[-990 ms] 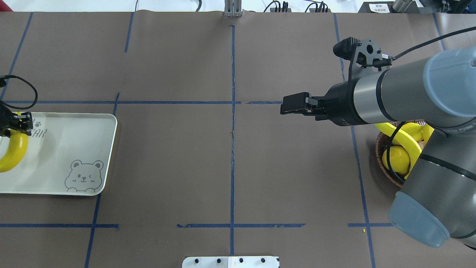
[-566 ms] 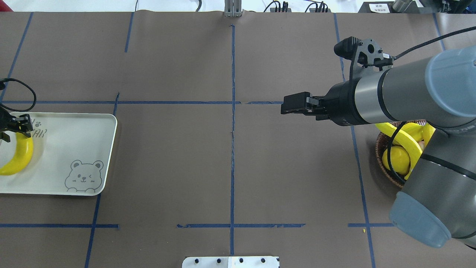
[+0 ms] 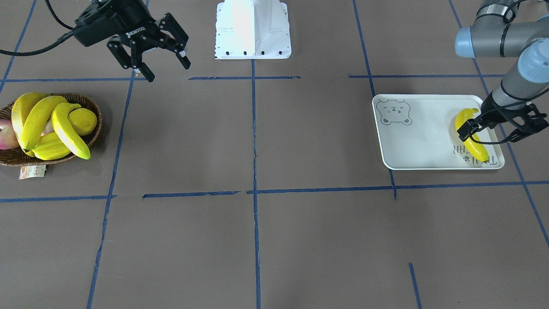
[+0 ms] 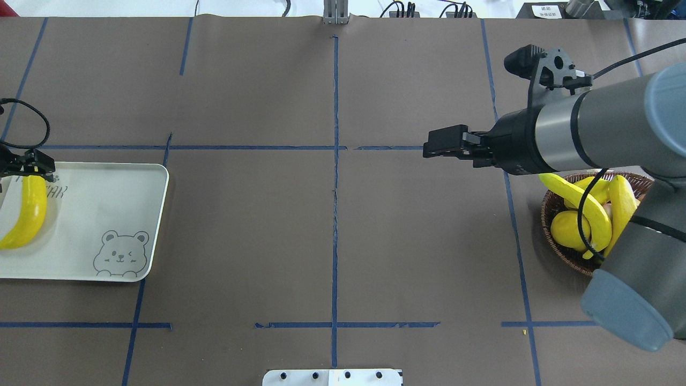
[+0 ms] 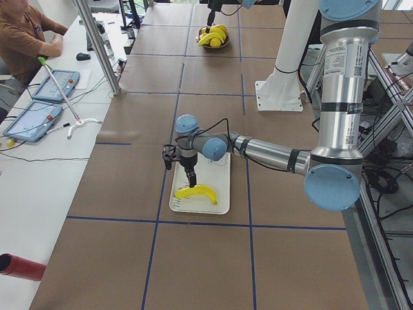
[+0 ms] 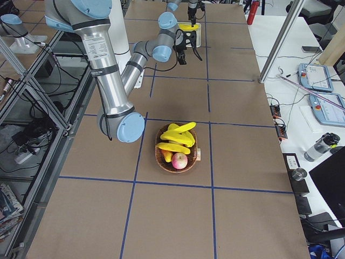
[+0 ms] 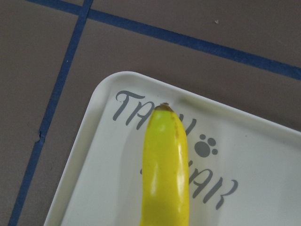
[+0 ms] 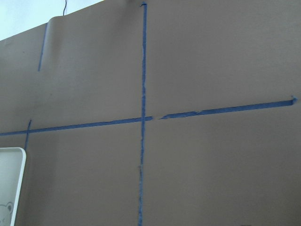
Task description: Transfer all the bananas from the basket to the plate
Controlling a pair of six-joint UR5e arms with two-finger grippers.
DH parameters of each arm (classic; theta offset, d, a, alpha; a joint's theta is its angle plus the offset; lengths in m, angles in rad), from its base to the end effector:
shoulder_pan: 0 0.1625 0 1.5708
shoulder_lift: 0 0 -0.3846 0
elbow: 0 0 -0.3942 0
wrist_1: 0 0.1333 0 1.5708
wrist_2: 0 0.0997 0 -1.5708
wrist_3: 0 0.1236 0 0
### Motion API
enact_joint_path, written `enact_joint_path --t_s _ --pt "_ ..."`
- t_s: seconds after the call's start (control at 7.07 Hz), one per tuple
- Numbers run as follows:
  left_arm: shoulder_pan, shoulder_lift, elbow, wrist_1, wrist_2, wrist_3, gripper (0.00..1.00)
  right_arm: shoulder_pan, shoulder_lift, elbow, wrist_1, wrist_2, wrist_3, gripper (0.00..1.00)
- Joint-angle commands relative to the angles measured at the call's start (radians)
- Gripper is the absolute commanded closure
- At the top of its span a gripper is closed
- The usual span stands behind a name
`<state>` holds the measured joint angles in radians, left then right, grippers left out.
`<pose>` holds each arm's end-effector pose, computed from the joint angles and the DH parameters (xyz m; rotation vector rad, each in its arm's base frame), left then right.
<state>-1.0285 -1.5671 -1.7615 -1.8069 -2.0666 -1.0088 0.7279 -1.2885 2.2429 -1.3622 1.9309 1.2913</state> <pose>0.2053 -0.4851 0.5320 -0.0462 0.6418 -0.3455 -0.2992 -0.3868 0.1646 0.2760 -1.1601 0.1848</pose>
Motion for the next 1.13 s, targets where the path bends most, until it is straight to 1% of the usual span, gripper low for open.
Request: enact_joint_path --t_s 0.0,0.14,0.28,0.42,0.57,0.71,0.85,0.99 --pt "-0.016 -0.011 -0.088 0.004 -0.004 -0.010 0.00 0.115 -0.168 0.036 0.000 0.081 -0.079 0.00" --pt "-0.015 -0.013 -0.113 0.006 -0.018 -0.011 0.00 0.157 -0.237 0.037 0.000 0.085 -0.157 0.00" --pt "-0.013 -0.014 -0.127 0.004 -0.051 -0.013 0.00 0.189 -0.302 0.032 0.002 0.094 -0.313 0.00" --pt "-0.013 -0.037 -0.130 0.008 -0.056 -0.013 0.00 0.197 -0.360 0.021 0.006 0.109 -0.439 0.00" --pt "-0.010 -0.045 -0.130 0.006 -0.056 -0.023 0.00 0.191 -0.353 -0.036 0.014 0.115 -0.460 0.00" --pt "-0.008 -0.054 -0.131 0.004 -0.056 -0.043 0.00 0.189 -0.341 -0.121 0.050 0.153 -0.484 0.00" --pt "-0.008 -0.059 -0.130 0.004 -0.056 -0.045 0.00 0.192 -0.350 -0.187 0.108 0.213 -0.542 0.00" --pt "-0.007 -0.057 -0.131 0.004 -0.056 -0.045 0.00 0.191 -0.350 -0.231 0.127 0.224 -0.559 0.00"
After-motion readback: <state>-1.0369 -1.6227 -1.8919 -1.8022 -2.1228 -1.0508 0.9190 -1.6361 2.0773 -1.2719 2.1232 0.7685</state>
